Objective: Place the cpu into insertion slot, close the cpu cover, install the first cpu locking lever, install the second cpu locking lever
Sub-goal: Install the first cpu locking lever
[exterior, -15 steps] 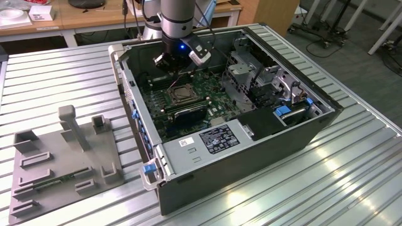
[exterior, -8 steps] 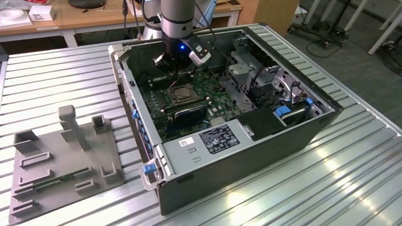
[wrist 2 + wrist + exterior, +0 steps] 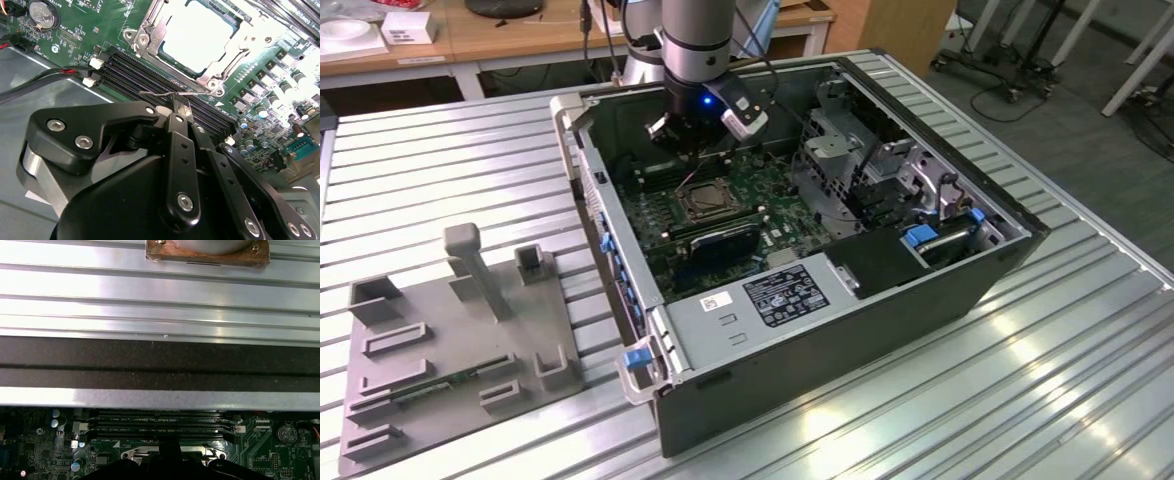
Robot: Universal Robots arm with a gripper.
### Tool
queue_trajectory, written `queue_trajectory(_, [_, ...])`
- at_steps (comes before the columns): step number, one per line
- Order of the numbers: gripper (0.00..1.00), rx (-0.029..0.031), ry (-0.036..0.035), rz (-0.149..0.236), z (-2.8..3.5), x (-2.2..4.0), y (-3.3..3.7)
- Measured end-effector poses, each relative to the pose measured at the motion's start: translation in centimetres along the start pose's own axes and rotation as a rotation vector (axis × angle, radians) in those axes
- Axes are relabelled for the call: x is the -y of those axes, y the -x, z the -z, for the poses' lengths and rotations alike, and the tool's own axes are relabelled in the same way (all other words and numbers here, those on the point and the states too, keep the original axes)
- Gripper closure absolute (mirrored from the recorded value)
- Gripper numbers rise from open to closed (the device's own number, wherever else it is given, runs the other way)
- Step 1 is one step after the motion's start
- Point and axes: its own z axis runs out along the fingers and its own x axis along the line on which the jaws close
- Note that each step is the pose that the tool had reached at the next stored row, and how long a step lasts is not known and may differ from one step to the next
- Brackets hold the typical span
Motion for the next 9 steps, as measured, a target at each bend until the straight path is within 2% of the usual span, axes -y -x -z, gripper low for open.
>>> queue_trajectory(5, [0.89, 0.0000, 0.0002, 0.000, -0.01, 0.00, 0.00])
queue_trajectory(9, [0.89, 0.0000, 0.0002, 0.000, -0.25, 0.04, -0.01])
